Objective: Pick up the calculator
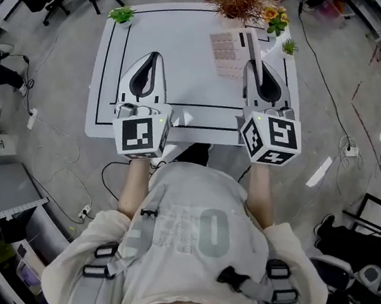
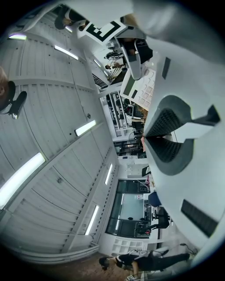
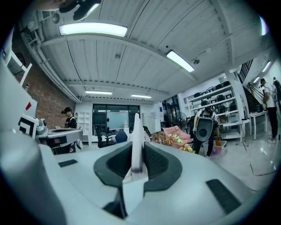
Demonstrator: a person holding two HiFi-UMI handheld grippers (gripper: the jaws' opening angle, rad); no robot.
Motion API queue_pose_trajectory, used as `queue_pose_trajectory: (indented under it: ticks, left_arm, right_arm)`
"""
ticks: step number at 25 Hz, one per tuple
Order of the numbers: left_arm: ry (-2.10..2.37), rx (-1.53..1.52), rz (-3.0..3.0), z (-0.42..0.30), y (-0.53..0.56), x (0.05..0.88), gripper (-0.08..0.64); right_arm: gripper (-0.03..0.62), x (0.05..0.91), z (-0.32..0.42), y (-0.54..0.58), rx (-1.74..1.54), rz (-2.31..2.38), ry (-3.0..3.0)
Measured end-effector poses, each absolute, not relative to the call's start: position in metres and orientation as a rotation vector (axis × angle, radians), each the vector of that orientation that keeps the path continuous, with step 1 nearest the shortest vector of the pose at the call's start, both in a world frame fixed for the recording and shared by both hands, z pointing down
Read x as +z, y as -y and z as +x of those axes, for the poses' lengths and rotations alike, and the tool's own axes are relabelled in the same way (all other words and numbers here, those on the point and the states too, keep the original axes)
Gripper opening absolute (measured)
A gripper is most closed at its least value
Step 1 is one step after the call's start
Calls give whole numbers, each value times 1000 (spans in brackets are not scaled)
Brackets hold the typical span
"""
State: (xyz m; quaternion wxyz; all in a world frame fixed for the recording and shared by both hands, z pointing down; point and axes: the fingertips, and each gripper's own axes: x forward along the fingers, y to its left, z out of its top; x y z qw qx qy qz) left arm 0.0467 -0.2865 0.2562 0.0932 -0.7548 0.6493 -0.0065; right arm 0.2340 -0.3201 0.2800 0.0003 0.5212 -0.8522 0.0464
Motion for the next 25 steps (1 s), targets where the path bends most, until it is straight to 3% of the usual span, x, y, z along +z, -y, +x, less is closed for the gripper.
queue_pose_trajectory:
  ticks: [25]
  left_arm:
    - [-1868, -29, -2281, 57, 291, 255, 20]
  right_arm:
    - [74, 281, 242, 308, 130, 1701, 2639]
